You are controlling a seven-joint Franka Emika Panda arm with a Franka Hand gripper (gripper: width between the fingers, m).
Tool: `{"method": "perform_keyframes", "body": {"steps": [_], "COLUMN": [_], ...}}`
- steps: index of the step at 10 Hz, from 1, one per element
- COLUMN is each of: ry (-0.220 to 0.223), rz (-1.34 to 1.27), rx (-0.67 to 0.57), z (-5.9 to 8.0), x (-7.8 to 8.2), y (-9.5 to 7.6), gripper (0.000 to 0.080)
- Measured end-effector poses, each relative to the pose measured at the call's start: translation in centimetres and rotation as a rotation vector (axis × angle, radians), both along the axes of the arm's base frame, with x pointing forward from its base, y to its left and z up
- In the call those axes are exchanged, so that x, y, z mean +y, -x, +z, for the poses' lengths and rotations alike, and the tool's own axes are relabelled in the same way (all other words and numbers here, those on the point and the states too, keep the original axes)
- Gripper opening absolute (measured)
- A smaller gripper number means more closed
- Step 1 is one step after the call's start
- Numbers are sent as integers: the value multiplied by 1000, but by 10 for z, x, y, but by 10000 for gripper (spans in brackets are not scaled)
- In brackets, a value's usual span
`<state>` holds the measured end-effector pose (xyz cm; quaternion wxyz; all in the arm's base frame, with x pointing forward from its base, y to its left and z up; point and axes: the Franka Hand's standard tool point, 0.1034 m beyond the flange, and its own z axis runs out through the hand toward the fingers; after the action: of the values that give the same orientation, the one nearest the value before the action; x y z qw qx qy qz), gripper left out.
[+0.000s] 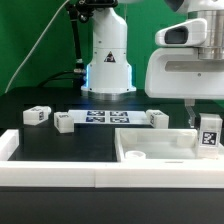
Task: Assemble one leg
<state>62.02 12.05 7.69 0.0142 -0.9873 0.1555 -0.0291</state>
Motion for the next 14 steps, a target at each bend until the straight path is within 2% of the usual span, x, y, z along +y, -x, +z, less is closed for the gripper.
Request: {"method": "perform_keyframes", "body": {"steps": [4, 10, 13, 14], "ry": [-33, -68, -98, -99], "rz": [-561, -1224, -1455, -1460], "rx": [17, 47, 66, 66], "z": [-2, -1, -1, -1], "x": [-3, -3, -2, -2], "y": [2, 4, 4, 4], "gripper": [291, 291, 291, 291]}}
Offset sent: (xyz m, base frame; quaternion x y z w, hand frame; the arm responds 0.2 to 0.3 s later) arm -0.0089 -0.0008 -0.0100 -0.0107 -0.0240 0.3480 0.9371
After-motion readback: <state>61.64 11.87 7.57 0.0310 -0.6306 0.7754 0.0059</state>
